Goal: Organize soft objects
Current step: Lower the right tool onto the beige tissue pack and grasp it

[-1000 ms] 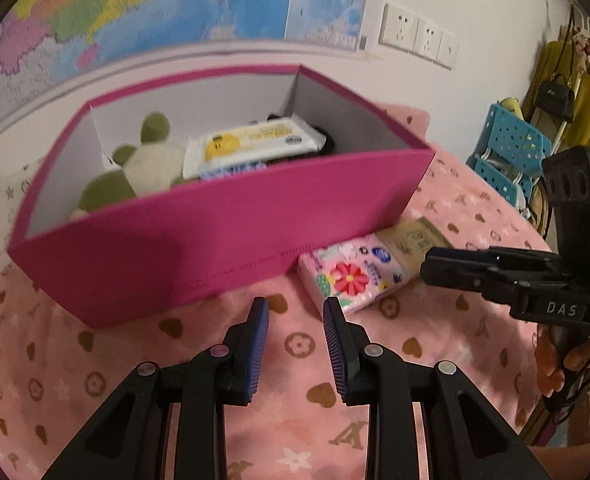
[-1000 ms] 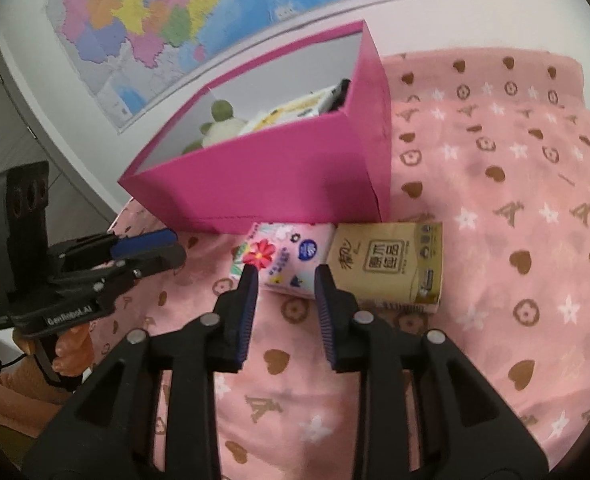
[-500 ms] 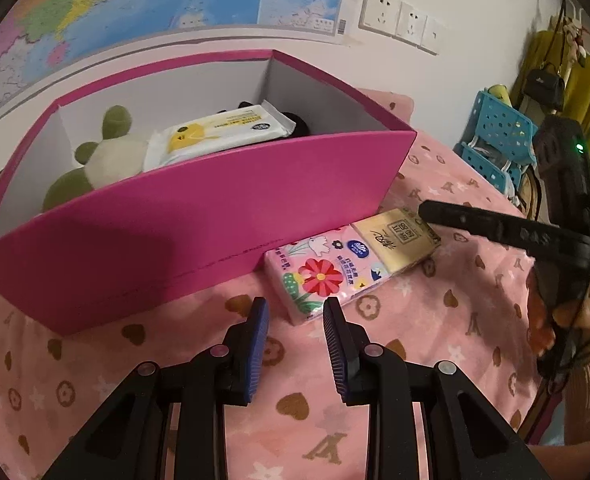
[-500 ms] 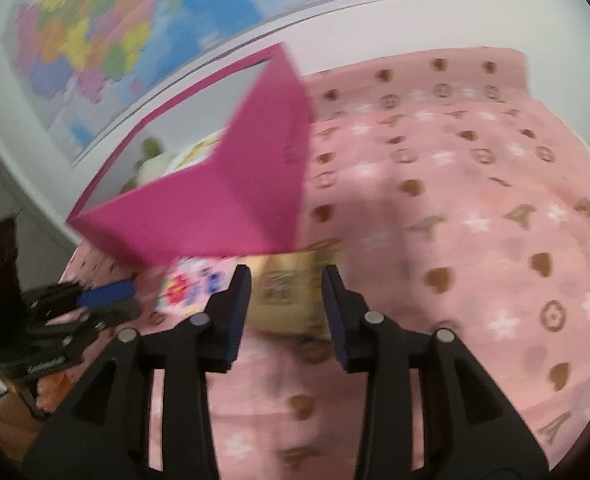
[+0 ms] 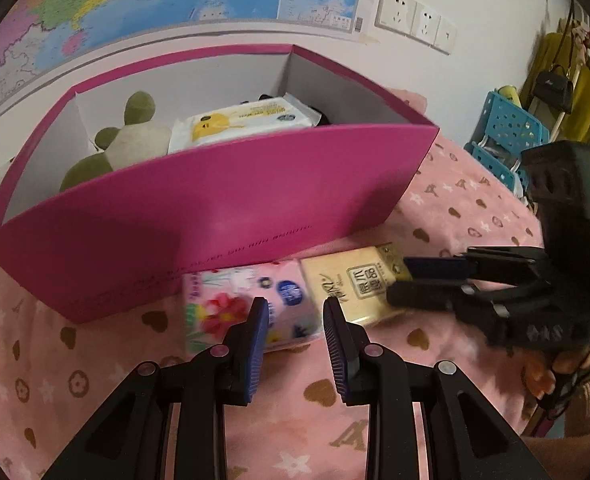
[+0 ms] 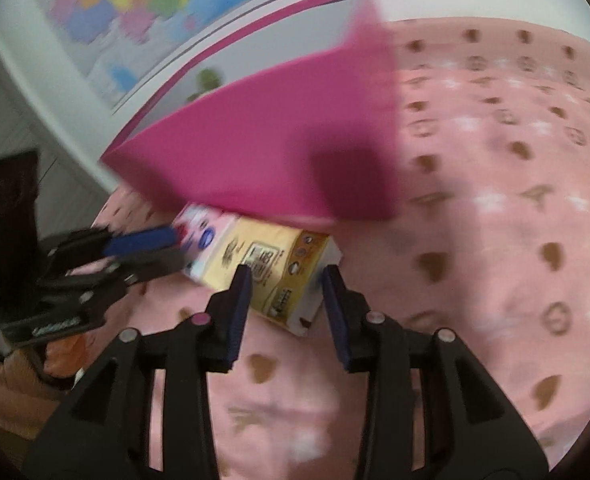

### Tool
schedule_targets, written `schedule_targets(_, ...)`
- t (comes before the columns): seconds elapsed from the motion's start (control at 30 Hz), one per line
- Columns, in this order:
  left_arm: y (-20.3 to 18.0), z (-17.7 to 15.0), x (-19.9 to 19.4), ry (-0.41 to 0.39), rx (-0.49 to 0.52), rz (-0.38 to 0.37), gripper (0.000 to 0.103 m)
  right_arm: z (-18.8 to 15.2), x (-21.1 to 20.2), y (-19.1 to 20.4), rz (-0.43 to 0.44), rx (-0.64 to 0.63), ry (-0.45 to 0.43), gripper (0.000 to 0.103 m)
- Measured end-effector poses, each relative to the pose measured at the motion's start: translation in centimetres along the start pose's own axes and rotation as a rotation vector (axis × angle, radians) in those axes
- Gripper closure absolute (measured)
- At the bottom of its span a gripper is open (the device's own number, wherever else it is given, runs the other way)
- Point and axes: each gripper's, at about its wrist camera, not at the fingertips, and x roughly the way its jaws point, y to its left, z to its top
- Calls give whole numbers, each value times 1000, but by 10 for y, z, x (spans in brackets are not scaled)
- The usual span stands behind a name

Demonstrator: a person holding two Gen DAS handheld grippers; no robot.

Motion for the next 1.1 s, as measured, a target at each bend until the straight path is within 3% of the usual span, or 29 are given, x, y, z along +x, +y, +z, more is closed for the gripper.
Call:
schedule_targets(0.13,2,0,3,-4,11,30,75,-7,-1,11,6,-17,2,63)
schedule_targets(0.5,14,7,6,-17,25,239,71,-8,-9,-3,3,54,-27,63)
schedule_targets(0.63,12,4,-6,-33,16,106,71,-9,-9,-5,17,63,-29,63)
schedule_targets(0.73,-2,0,-14,-44,51,-44,71,-10,-8,-3,21,62,-33,63)
schedule_targets(0.87,-16,-1,-8,-11,64,-207,74,-11,-10,-6,26,78,-47,63)
schedule_targets(1.1,-8,-1,10,16,-4,-125,73,-14,-16,-8,23,93,-54,63)
